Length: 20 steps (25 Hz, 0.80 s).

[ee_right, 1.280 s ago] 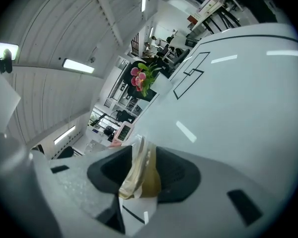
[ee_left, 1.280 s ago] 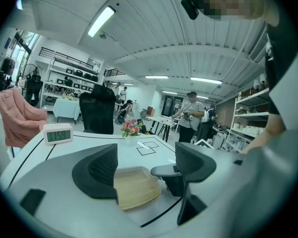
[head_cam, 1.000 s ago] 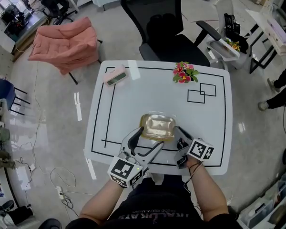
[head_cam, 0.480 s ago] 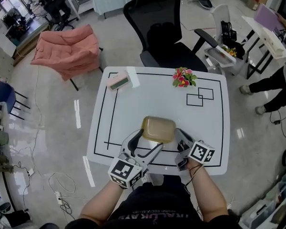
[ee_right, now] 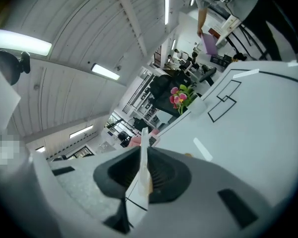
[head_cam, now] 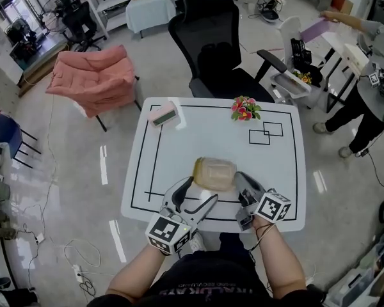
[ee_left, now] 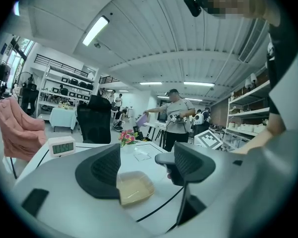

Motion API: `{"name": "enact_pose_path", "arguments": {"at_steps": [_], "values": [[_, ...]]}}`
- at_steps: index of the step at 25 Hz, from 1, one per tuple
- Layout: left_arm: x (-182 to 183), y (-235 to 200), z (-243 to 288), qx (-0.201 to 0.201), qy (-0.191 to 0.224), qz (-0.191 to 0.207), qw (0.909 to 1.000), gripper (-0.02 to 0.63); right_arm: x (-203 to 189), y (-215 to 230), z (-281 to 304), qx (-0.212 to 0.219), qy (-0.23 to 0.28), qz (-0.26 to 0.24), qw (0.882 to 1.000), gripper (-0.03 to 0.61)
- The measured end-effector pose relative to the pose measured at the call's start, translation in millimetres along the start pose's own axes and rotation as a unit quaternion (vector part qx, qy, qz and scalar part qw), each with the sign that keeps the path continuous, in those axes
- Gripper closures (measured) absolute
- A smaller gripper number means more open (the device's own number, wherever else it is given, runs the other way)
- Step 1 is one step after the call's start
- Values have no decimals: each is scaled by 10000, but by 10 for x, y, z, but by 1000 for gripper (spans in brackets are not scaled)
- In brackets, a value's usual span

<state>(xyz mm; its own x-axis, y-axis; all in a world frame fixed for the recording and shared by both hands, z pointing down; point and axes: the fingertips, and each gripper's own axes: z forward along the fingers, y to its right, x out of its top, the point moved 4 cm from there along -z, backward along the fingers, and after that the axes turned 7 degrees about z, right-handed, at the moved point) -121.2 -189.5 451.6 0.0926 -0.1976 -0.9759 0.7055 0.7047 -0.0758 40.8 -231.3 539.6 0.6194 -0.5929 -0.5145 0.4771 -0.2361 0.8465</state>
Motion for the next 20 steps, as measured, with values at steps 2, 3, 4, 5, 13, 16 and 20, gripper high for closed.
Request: {"name": "enact_pose_path", "arguments": {"at_steps": [2,3,4,5,13,16,20], "values": [[20,23,-58,-72,25,54,10000,281,32,-124,-20,31,69,-279,9996,534],[29,36,-92,-106,39,80,9999,287,45,-194,-33,44,107,-423,9990,534],[38,49,-129,-134,55,104,9998,296,56,-267,-51,55,148,-564,9983,534],[45,59,-169,-156,74,125,9998,307,64,-342,-71,62,195,-704,9973,534],[77,75,-530,-292,265,262,9989,419,23,-933,-272,116,564,-1639,9848,535],[74,46,-658,-272,336,322,9985,487,-23,-1107,-344,73,711,-1934,9785,535],[93,-19,-803,-156,396,302,9986,594,-133,-1352,-467,-32,808,-2316,9694,535]]}}
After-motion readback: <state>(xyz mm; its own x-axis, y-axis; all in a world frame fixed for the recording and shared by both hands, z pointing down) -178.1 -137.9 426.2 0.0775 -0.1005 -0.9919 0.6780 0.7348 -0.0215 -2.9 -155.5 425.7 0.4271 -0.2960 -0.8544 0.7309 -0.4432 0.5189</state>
